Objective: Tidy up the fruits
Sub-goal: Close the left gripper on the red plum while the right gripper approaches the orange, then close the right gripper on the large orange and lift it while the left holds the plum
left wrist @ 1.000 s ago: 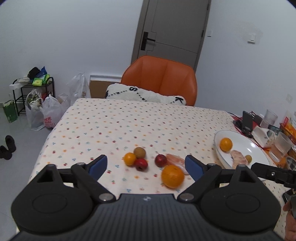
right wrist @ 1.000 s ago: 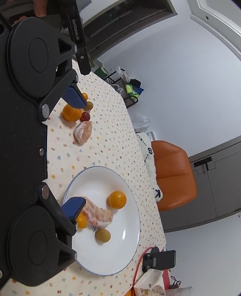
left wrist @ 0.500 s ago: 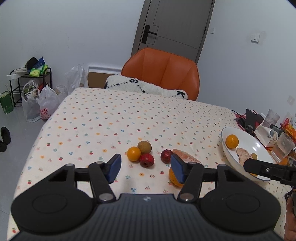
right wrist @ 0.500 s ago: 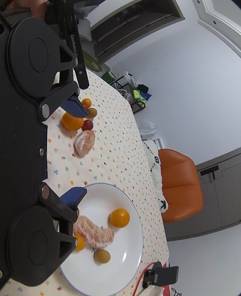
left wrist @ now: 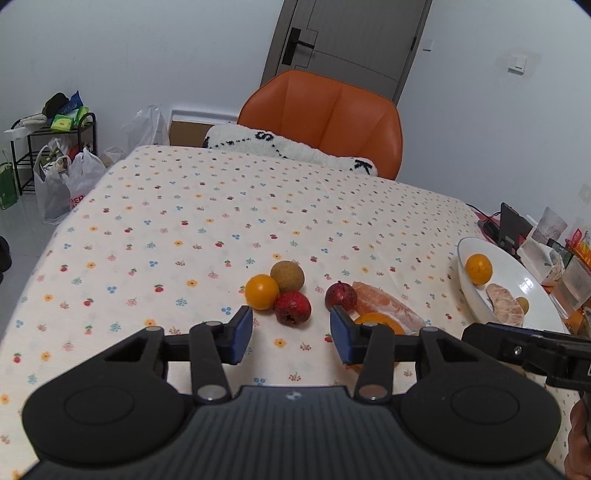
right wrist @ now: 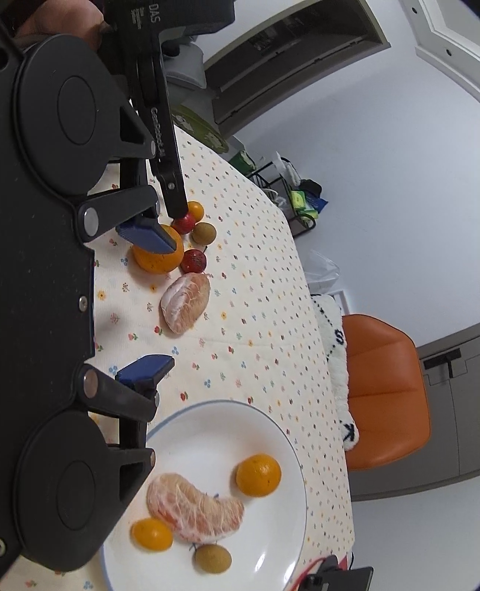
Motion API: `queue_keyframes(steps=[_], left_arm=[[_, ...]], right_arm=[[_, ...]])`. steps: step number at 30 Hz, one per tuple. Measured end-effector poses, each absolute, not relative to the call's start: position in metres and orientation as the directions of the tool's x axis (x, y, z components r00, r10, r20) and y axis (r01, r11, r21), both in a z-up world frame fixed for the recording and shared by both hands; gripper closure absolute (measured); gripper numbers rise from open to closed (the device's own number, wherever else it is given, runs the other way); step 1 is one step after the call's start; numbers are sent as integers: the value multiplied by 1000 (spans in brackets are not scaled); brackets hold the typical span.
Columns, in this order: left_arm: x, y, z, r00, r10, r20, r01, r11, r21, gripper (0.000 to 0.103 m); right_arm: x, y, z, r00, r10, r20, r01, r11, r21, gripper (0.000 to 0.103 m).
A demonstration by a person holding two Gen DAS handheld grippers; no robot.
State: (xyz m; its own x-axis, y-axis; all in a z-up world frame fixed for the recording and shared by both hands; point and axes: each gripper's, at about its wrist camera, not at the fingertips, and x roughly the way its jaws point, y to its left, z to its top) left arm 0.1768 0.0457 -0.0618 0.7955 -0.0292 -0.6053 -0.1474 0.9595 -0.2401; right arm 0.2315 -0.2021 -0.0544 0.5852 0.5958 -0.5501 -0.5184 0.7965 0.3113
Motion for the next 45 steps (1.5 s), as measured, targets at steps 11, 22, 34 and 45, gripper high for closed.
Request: queue_keyframes(steps=[11,22,34,45], left_arm=[[192,45,-74,787,-45,-616,-144,956,-254,73],[189,54,-73,794,-42,-607,-147,955,-258,81],[174,64,-69,797,-33,-603,-157,953,-260,81],[167,43,-52,814,-45,-579,-118,963,-241,81]], right_arm=[[240,-185,-63,534,628,-566,-562,764,318,47],[242,-165,-70,498,645,-580,-588,743,320,48],[241,-148,-76,477,651,-590,-601,732,321,67],[231,-177,-61,530,654,-540,-581,744,330,91]])
